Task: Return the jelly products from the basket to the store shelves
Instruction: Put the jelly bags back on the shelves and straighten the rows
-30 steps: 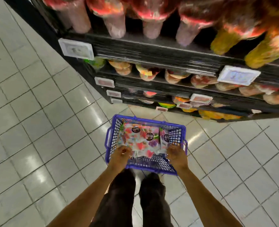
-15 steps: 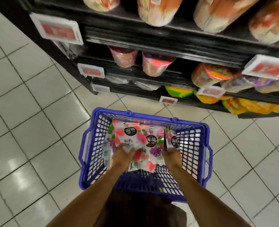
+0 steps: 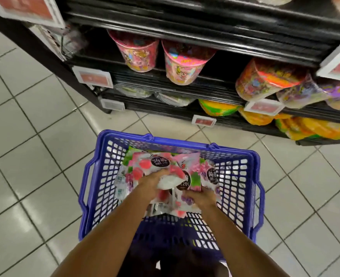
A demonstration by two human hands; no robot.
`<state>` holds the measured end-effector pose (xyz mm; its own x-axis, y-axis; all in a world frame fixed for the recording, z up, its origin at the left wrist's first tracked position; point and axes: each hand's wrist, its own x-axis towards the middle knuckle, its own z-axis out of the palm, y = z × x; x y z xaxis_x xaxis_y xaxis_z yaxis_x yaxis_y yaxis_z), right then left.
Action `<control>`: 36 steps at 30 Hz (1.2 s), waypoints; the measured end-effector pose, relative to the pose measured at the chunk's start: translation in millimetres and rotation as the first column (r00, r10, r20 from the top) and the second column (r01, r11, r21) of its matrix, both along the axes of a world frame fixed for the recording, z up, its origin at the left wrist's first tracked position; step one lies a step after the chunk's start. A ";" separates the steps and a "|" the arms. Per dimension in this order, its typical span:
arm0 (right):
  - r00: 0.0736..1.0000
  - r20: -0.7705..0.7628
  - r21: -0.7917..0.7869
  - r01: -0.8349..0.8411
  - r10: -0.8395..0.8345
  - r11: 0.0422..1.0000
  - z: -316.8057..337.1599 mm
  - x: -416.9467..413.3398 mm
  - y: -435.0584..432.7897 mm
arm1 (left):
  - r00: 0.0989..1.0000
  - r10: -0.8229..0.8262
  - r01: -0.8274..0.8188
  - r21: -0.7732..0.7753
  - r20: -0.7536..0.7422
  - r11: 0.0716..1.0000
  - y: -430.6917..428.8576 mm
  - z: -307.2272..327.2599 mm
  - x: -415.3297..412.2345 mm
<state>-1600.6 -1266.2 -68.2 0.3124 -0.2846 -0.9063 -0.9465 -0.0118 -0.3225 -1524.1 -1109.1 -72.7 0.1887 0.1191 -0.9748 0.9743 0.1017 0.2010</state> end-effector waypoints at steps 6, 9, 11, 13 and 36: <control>0.927 0.081 0.088 0.360 -0.366 0.929 136.5 -22.2 -28.3 | 0.966 -0.111 0.124 -0.043 0.234 0.991 35.5 149.8 -21.9; 0.892 0.120 0.193 0.409 -0.435 0.892 233.3 -21.7 -35.7 | 0.915 -0.183 0.226 -0.081 0.359 0.971 50.6 254.5 -19.1; 0.874 0.187 0.244 0.401 -0.448 0.883 302.6 -19.1 -38.6 | 0.878 -0.216 0.273 -0.077 0.428 0.959 56.6 329.4 -11.5; 0.837 0.296 0.299 0.377 -0.461 0.877 370.6 -12.9 -39.3 | 0.837 -0.213 0.286 -0.072 0.505 0.955 60.1 400.4 0.2; 0.026 0.982 0.178 0.190 -0.186 0.965 901.6 63.9 -49.6 | 0.017 -0.029 0.508 0.016 0.999 0.861 47.5 923.5 90.8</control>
<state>-1536.7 -1315.8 833.3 0.8435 -0.4982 0.2009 0.2893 0.1062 -0.9513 -1433.3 -1061.6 850.8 0.9033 -0.3972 0.1623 -0.1053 0.1615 0.9812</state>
